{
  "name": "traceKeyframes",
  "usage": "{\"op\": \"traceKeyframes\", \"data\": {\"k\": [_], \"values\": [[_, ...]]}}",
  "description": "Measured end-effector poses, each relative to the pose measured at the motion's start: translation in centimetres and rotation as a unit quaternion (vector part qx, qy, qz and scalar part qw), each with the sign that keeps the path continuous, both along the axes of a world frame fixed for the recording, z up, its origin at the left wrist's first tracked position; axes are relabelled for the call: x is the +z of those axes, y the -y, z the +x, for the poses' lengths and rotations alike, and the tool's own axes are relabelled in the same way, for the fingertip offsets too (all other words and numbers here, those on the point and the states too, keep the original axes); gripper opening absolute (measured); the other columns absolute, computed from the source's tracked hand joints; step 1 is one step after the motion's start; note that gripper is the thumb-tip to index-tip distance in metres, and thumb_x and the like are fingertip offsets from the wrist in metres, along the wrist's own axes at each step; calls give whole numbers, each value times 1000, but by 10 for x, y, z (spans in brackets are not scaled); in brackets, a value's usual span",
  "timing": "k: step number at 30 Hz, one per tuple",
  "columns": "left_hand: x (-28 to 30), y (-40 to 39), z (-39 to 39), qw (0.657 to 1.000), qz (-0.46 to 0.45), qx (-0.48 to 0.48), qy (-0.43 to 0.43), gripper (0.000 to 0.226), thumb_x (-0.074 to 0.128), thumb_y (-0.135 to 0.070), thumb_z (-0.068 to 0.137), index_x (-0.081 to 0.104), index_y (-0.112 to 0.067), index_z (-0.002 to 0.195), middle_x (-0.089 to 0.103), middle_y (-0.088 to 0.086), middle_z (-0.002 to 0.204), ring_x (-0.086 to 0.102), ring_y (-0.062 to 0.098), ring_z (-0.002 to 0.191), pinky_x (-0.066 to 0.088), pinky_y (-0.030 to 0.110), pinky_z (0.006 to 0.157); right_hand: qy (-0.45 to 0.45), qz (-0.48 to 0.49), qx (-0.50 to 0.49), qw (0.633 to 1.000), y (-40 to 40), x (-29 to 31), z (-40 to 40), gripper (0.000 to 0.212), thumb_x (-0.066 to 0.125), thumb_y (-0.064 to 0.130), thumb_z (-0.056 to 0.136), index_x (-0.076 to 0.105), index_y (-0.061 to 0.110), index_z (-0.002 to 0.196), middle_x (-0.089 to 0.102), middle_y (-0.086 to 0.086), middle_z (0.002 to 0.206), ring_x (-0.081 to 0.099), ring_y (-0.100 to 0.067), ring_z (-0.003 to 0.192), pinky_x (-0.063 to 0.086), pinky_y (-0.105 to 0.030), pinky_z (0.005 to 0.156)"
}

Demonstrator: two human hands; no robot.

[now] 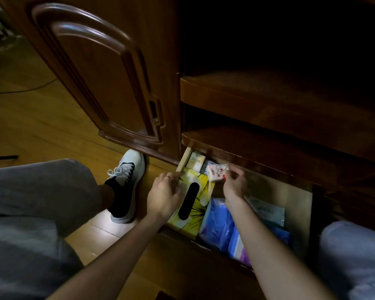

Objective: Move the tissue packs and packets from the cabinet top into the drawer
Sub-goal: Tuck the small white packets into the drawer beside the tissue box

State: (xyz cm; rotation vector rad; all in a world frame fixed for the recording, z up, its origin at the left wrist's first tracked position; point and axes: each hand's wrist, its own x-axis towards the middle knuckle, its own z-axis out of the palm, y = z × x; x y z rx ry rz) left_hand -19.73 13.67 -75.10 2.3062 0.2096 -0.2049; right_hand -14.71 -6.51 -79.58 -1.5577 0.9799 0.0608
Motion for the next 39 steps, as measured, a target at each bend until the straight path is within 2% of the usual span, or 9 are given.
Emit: {"op": "traceKeyframes", "data": {"k": [4, 7, 10, 13, 18, 23, 28, 35, 39], "values": [[-12, -10, 2, 999, -5, 11, -43, 35, 66, -36, 94, 63, -30, 128, 52, -3, 127, 47, 18, 123, 43, 29, 100, -2, 2, -55, 998, -3, -11, 11, 25, 48, 21, 106, 61, 25, 127, 55, -7, 132, 60, -19, 104, 51, -23, 69], [-18, -13, 1, 996, -43, 6, -83, 42, 68, -35, 93, 58, -32, 133, 48, -4, 132, 54, 21, 123, 51, 40, 103, 5, 31, 49, 998, -6, -21, 17, 34, 50, 10, 103, 61, 26, 132, 50, -5, 144, 54, -14, 111, 46, -18, 71], [-18, -10, -2, 997, -30, -24, -62, 56, 68, -32, 93, 49, -33, 145, 50, -9, 144, 59, 18, 124, 53, 39, 101, -10, 10, 111, 994, -7, -27, 23, 45, 48, 0, 102, 50, 22, 141, 53, -9, 143, 56, -20, 120, 48, -25, 86], [-17, -7, -5, 998, -10, -36, -50, 69, 63, -22, 94, 36, -33, 157, 49, -11, 154, 56, 14, 133, 50, 35, 106, -24, -19, 158, 987, -9, -32, 29, 50, 42, -3, 102, 39, 18, 147, 53, -14, 142, 58, -18, 110, 51, -22, 79], [-16, -11, -2, 997, 23, -27, -63, 82, 60, -5, 89, 32, -40, 157, 72, 2, 129, 72, 22, 104, 56, 35, 85, -35, -2, 209, 977, -14, -38, 30, 65, 45, -3, 102, 30, 28, 157, 40, -11, 157, 46, -29, 140, 46, -44, 108], [-15, -11, -2, 996, 37, -24, -76, 84, 59, -6, 88, 30, -43, 157, 76, 6, 115, 73, 25, 92, 54, 35, 74, -47, 25, 229, 972, -13, -37, 30, 62, 44, 9, 104, 27, 36, 158, 35, -8, 160, 41, -29, 143, 41, -46, 111], [-16, -8, -6, 992, 96, -60, -49, 87, 57, -5, 88, 23, -40, 160, 67, 0, 137, 72, 28, 104, 56, 37, 82, -98, 70, 295, 948, -13, -40, 32, 64, 36, 23, 109, 1, 33, 162, 19, -5, 168, 25, -30, 151, 23, -51, 122], [-4, -8, -4, 985, 99, -108, -86, 92, 65, -7, 88, 18, -28, 163, 43, 2, 159, 60, 29, 125, 53, 39, 91, -118, 45, 327, 937, -10, -10, 9, 65, 34, 40, 109, 1, 26, 162, 11, -5, 169, 17, -30, 154, 18, -51, 123], [23, 5, -5, 991, 89, -96, -3, 80, 64, -20, 95, 20, -17, 162, 33, 3, 161, 55, 28, 129, 55, 41, 89, -77, -49, 363, 927, 19, 27, -13, 60, 49, 23, 102, 27, 22, 158, 39, -7, 158, 66, -11, 114, 56, -34, 92]]}}
